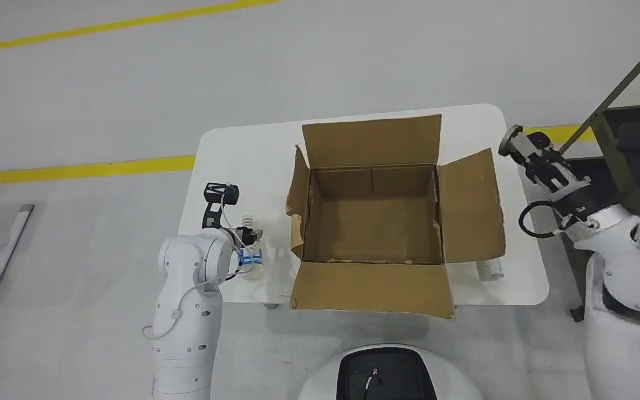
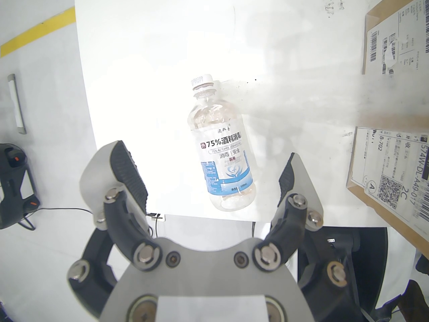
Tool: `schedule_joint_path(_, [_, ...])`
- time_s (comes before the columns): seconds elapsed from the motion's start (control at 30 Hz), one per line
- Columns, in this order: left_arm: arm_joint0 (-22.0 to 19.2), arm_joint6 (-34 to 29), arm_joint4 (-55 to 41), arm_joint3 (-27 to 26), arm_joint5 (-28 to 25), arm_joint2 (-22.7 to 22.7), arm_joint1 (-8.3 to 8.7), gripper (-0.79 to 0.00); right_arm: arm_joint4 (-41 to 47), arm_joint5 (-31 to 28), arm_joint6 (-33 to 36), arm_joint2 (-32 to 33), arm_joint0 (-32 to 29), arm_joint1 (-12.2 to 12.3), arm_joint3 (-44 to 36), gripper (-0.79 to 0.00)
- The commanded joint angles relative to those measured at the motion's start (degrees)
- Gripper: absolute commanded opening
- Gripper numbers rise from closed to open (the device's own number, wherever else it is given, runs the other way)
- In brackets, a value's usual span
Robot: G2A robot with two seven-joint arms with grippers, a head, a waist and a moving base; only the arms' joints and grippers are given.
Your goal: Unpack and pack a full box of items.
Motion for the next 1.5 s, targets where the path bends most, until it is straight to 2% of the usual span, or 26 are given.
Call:
schedule_joint_path(0.0, [0.00, 0.00, 0.00, 0.00, 0.00, 0.00, 0.00, 0.000, -6.12, 3.31, 0.32, 0.19, -0.79, 0.37, -0.05, -0.785])
schedule_joint_path(0.1, [0.00, 0.00, 0.00, 0.00, 0.00, 0.00, 0.00, 0.000, -14.32, 7.77, 2.02, -0.83, -2.16, 0.84, -0.10, -0.785])
schedule_joint_path(0.37, [0.00, 0.00, 0.00, 0.00, 0.00, 0.00, 0.00, 0.000, -29.04, 17.26, 9.61, -4.40, -3.79, 1.78, 0.66, -0.785])
schedule_joint_path(0.67, [0.00, 0.00, 0.00, 0.00, 0.00, 0.00, 0.00, 0.000, -42.71, 20.32, 21.47, -7.61, -2.57, 2.96, 3.48, -0.785])
schedule_joint_path(0.97, [0.00, 0.00, 0.00, 0.00, 0.00, 0.00, 0.00, 0.000, -49.19, 20.30, 28.53, -9.23, -1.31, 3.69, 6.47, -0.785])
schedule_joint_path(1.47, [0.00, 0.00, 0.00, 0.00, 0.00, 0.00, 0.00, 0.000, -50.84, 19.59, 29.86, -11.60, 1.26, 4.20, 14.35, -0.785])
